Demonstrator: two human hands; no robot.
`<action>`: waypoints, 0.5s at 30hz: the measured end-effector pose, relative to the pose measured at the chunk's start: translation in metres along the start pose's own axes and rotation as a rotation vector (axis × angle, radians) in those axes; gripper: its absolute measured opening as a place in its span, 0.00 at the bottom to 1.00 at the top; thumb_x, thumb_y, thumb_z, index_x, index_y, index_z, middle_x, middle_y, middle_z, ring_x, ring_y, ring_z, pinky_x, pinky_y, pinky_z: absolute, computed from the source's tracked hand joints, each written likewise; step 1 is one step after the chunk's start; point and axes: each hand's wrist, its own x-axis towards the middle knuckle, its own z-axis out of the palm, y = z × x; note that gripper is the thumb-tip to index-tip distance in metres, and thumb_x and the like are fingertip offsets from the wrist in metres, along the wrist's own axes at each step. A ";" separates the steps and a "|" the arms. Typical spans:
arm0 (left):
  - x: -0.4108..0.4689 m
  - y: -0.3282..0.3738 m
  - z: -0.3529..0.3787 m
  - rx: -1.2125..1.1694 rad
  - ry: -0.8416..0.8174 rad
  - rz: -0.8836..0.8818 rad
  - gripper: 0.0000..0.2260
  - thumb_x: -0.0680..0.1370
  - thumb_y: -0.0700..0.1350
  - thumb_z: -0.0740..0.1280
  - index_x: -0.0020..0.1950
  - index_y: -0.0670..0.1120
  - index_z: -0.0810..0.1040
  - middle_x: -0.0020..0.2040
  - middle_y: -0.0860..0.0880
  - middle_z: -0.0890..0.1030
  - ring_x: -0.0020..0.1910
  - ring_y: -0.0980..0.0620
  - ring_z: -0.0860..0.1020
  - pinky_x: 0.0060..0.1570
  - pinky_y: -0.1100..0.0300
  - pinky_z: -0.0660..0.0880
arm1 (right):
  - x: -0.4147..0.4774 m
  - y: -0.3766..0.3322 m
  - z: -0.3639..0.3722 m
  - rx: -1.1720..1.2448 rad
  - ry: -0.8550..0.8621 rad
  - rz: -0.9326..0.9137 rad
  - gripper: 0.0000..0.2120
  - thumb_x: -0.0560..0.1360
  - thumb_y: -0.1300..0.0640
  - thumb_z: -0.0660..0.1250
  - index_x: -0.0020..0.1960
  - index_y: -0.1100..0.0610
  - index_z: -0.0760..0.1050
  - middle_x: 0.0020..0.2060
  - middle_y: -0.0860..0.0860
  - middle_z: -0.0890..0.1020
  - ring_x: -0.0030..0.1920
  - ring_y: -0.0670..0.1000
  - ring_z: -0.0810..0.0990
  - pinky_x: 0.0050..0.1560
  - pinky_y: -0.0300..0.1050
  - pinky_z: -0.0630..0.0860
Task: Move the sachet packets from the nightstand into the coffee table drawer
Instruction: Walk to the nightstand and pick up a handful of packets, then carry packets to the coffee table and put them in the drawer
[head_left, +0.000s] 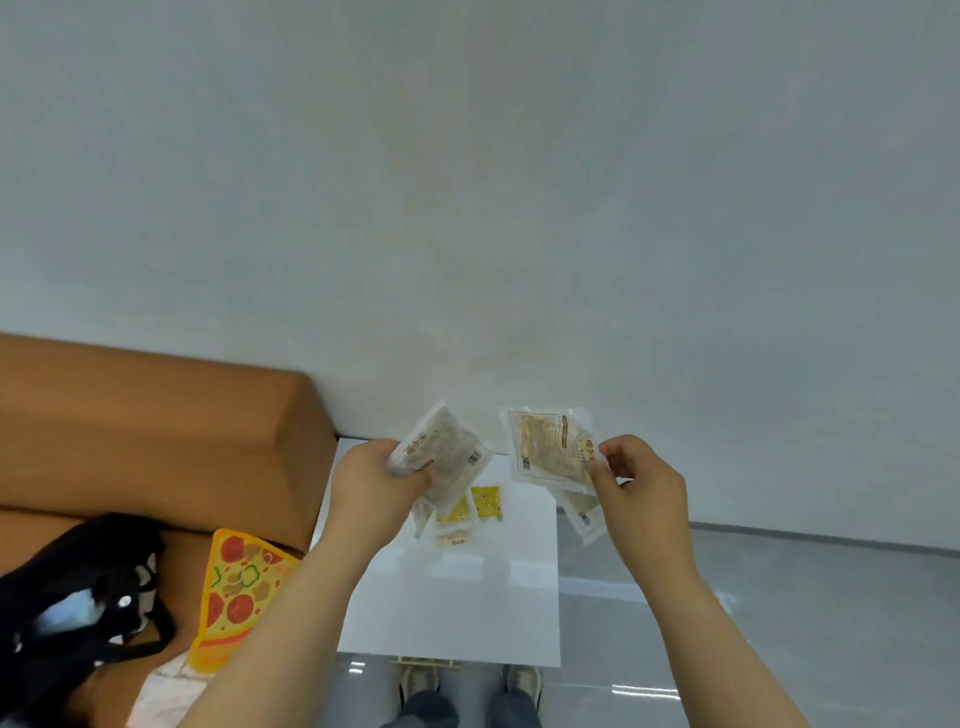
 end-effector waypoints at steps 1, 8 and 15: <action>-0.001 0.012 -0.003 0.009 -0.021 0.041 0.02 0.71 0.37 0.70 0.42 0.41 0.81 0.40 0.43 0.82 0.33 0.51 0.74 0.31 0.60 0.67 | -0.007 -0.005 -0.010 0.009 0.040 0.008 0.06 0.76 0.61 0.66 0.43 0.51 0.75 0.38 0.41 0.79 0.42 0.40 0.78 0.35 0.32 0.71; -0.021 0.102 0.009 0.059 -0.121 0.344 0.05 0.70 0.40 0.72 0.40 0.39 0.78 0.37 0.43 0.80 0.33 0.52 0.73 0.31 0.60 0.65 | -0.051 -0.020 -0.084 0.101 0.320 0.067 0.07 0.76 0.60 0.67 0.42 0.49 0.75 0.38 0.42 0.81 0.41 0.38 0.78 0.34 0.29 0.74; -0.089 0.181 0.053 -0.011 -0.264 0.584 0.05 0.72 0.42 0.72 0.43 0.42 0.78 0.40 0.47 0.80 0.37 0.51 0.77 0.31 0.63 0.69 | -0.094 -0.012 -0.181 0.111 0.611 0.081 0.07 0.75 0.60 0.68 0.41 0.50 0.76 0.37 0.42 0.81 0.41 0.38 0.78 0.35 0.31 0.74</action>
